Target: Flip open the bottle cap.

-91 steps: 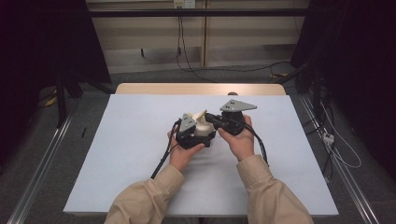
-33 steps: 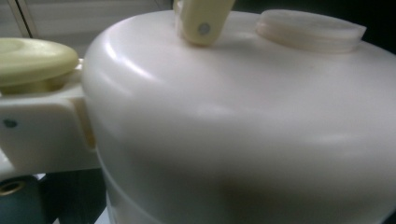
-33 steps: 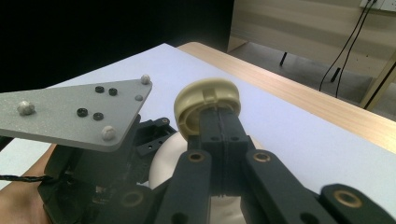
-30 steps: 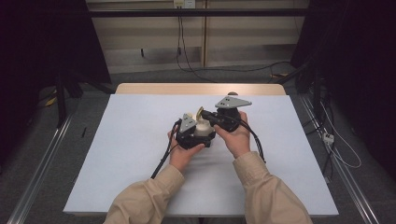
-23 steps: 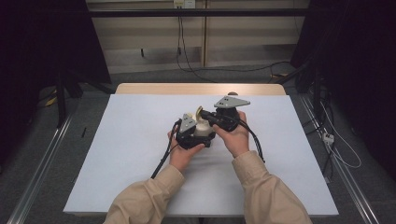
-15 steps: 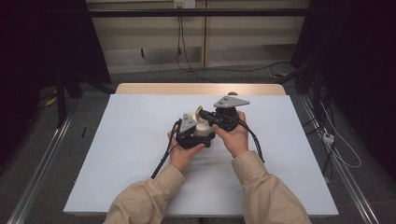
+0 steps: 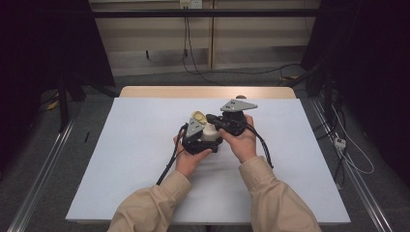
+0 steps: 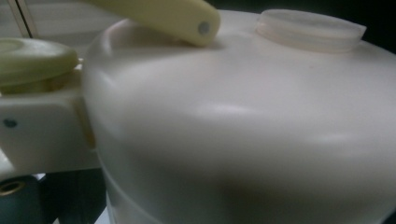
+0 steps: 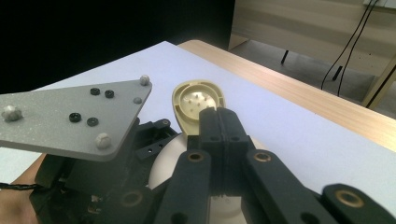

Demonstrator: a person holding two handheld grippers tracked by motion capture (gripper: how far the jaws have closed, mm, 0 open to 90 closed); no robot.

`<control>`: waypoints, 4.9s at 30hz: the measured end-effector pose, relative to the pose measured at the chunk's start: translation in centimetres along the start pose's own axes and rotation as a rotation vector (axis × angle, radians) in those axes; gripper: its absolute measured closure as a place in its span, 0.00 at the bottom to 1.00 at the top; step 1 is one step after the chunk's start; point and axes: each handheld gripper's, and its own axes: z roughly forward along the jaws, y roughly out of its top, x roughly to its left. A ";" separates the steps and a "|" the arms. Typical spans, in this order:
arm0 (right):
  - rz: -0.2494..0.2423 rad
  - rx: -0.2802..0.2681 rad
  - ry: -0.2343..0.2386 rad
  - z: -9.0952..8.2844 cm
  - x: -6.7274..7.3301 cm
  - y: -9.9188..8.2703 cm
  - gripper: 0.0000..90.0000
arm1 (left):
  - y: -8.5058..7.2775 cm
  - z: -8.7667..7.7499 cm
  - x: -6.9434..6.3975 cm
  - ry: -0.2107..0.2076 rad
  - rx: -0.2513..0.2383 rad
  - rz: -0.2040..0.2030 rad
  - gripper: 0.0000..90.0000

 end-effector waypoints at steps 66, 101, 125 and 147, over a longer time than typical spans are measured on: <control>0.071 -0.028 -0.068 -4.9 -0.6 -3.7 0.22 | -0.4 -4.7 -0.5 -0.036 0.097 0.030 0.05; 0.063 -0.012 -0.069 -8.4 0.5 -9.5 0.17 | -1.5 -13.6 3.5 -0.013 0.090 0.045 0.05; 0.073 -0.014 -0.121 -12.0 -0.3 -13.4 0.16 | -3.3 -19.5 6.4 0.051 0.095 0.039 0.06; 0.087 -0.004 -0.166 -14.3 -1.4 -15.3 0.15 | -4.3 -21.2 7.7 0.075 0.108 0.025 0.06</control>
